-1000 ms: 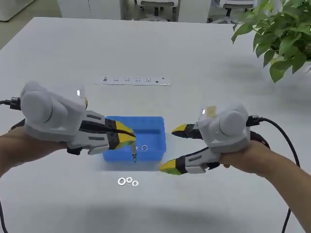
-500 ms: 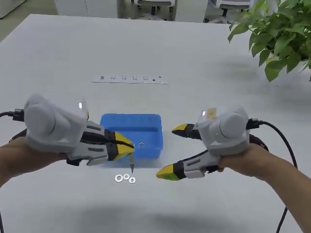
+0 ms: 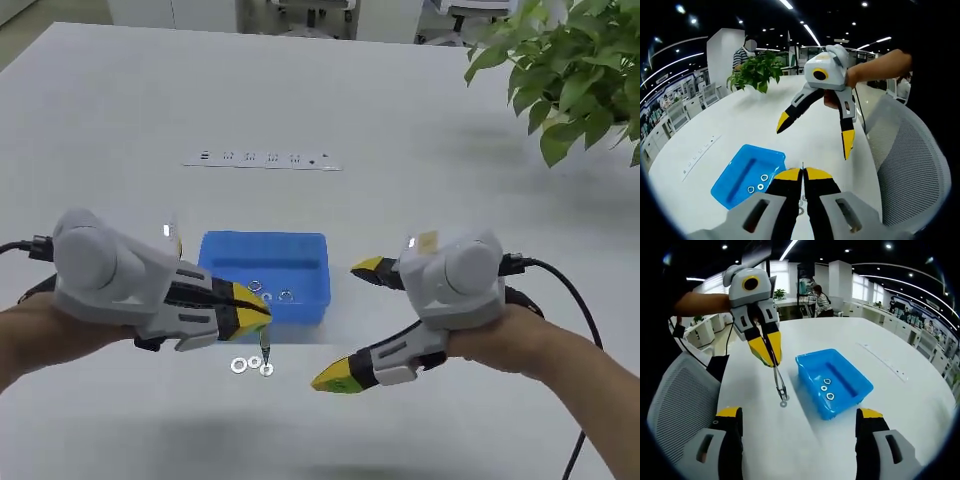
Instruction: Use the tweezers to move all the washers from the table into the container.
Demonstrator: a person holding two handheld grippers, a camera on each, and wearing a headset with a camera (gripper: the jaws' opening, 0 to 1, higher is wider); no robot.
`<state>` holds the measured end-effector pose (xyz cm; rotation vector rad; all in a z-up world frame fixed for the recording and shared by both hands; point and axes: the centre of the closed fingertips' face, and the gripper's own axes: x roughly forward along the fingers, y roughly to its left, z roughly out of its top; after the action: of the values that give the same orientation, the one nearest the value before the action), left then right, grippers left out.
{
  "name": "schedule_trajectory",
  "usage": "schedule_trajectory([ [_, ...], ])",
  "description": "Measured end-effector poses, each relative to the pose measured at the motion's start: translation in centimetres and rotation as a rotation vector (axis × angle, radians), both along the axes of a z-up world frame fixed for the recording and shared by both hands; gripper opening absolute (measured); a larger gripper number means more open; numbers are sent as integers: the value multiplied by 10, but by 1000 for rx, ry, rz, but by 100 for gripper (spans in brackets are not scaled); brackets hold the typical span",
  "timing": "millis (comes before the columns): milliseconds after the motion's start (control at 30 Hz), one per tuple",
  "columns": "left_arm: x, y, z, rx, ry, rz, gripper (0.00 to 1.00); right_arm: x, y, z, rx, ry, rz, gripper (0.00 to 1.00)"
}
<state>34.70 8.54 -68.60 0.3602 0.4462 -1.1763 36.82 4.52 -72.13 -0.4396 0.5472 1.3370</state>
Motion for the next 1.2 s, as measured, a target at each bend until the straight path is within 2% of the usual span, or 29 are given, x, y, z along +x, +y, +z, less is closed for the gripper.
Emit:
schedule_trajectory([
  [633, 2, -2, -12, 13, 12, -19, 6, -3, -3, -9, -17, 26, 2, 95],
  [833, 4, -2, -11, 0, 7, -22, 6, -5, -1, -12, -16, 36, 8, 94],
  [967, 4, -1, -12, 8, 5, -37, 6, -7, 2, -13, -8, 35, 25, 92],
  [1200, 1, -1, -12, 34, 8, -87, 6, -9, 11, -11, 9, 29, 77, 82],
])
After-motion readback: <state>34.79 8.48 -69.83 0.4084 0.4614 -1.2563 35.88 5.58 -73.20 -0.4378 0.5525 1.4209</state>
